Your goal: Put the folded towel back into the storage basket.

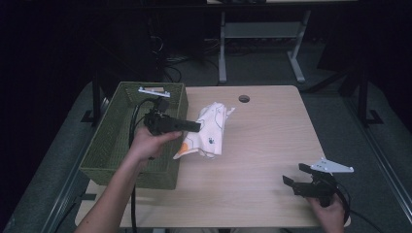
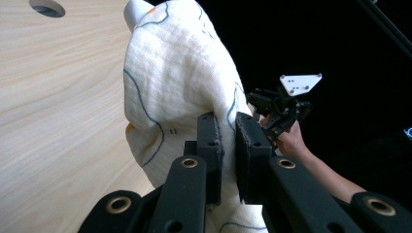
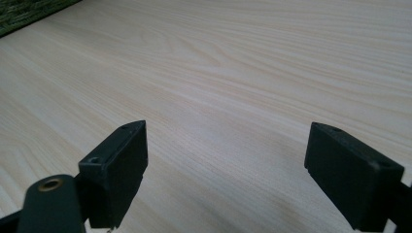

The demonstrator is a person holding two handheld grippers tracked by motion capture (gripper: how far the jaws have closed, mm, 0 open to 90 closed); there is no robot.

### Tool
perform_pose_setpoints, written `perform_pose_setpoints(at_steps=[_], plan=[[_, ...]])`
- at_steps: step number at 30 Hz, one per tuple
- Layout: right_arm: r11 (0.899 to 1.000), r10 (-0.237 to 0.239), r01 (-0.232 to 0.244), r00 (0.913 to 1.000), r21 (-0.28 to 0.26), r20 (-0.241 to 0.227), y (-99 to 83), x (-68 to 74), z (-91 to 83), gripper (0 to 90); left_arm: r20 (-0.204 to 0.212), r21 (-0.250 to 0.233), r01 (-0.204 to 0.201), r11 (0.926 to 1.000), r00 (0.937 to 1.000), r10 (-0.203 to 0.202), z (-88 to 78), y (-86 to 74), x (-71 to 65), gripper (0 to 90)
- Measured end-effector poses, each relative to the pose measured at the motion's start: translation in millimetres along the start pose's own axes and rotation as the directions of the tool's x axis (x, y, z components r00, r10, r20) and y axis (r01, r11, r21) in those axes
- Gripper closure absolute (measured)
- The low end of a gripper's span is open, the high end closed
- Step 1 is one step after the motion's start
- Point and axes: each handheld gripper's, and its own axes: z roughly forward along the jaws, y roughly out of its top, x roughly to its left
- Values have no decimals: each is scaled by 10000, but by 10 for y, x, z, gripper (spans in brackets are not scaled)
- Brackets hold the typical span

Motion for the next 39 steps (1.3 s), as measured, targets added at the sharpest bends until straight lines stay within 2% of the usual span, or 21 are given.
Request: perform_pose_setpoints(at_steps=[6,11,20,30,39], plan=[[10000,16,-16,10000,6,92,7,21,10,154,1,-81,-65,9999,10000,65,-170,34,31,829],[10000,-53,53,9998,-1,183,17,66,10,154,-101,-192,50,9998,9999,-52,-339,27,101,829],[10000,-45,44,9999,53,163,28,82,29,154,-261,-356,171,9992,9995,-180,-545,-1,186,829],[9999,9,-11,9999,141,166,22,69,34,154,-587,-618,466,9970,9970,-503,-813,-81,336,829],[9999,18,-21,9998,150,184,23,67,43,154,-797,-743,661,9950,9942,-720,-967,-134,417,829]])
